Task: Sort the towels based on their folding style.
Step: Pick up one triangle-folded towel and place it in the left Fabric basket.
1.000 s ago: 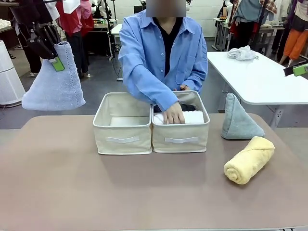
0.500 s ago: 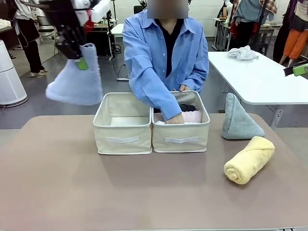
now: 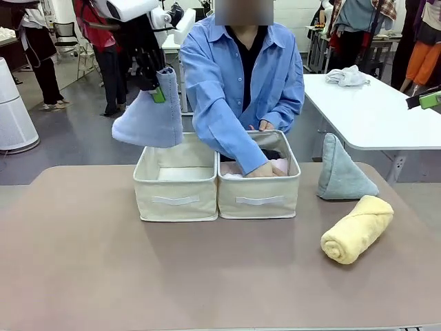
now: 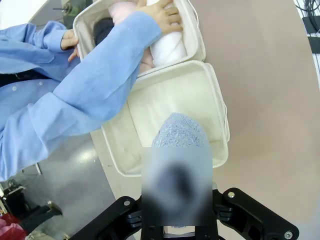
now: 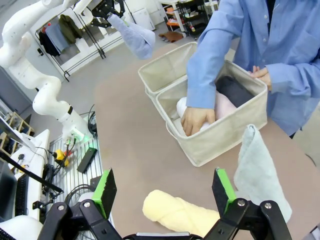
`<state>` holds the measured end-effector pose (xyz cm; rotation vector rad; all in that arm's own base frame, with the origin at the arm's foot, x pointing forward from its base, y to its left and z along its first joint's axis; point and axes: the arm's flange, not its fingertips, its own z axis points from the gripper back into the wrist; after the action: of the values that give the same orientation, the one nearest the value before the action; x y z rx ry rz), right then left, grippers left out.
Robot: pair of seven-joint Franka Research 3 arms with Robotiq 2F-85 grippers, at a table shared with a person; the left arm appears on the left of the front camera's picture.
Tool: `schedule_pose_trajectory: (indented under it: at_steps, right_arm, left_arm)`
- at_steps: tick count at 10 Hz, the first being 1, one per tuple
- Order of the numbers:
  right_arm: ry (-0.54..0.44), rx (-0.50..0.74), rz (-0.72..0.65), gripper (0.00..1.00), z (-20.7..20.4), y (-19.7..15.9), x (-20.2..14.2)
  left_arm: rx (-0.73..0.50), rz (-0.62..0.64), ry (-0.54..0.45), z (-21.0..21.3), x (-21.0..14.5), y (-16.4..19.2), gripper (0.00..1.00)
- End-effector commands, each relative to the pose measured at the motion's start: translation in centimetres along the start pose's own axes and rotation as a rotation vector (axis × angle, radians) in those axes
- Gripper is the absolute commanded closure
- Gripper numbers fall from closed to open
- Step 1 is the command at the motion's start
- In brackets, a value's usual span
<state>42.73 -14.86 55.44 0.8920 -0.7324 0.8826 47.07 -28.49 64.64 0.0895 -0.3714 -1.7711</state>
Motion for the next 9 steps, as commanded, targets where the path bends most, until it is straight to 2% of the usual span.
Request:
schedule_pose_trajectory:
  at_steps: [1,5,9]
  right_arm:
    - [-0.012,0.008,0.001,0.0,0.0,0.1,0.1]
    - [-0.012,0.008,0.001,0.0,0.0,0.1,0.1]
    - [-0.012,0.008,0.001,0.0,0.0,0.1,0.1]
  left_arm:
    - [-0.007,0.009,-0.034,-0.9,0.7,0.5,0.81]
    - [-0.037,0.024,-0.121,-4.4,0.3,0.2,0.81]
    - [-0.046,-0.01,-0.144,-7.9,0.5,-0.7,0.81]
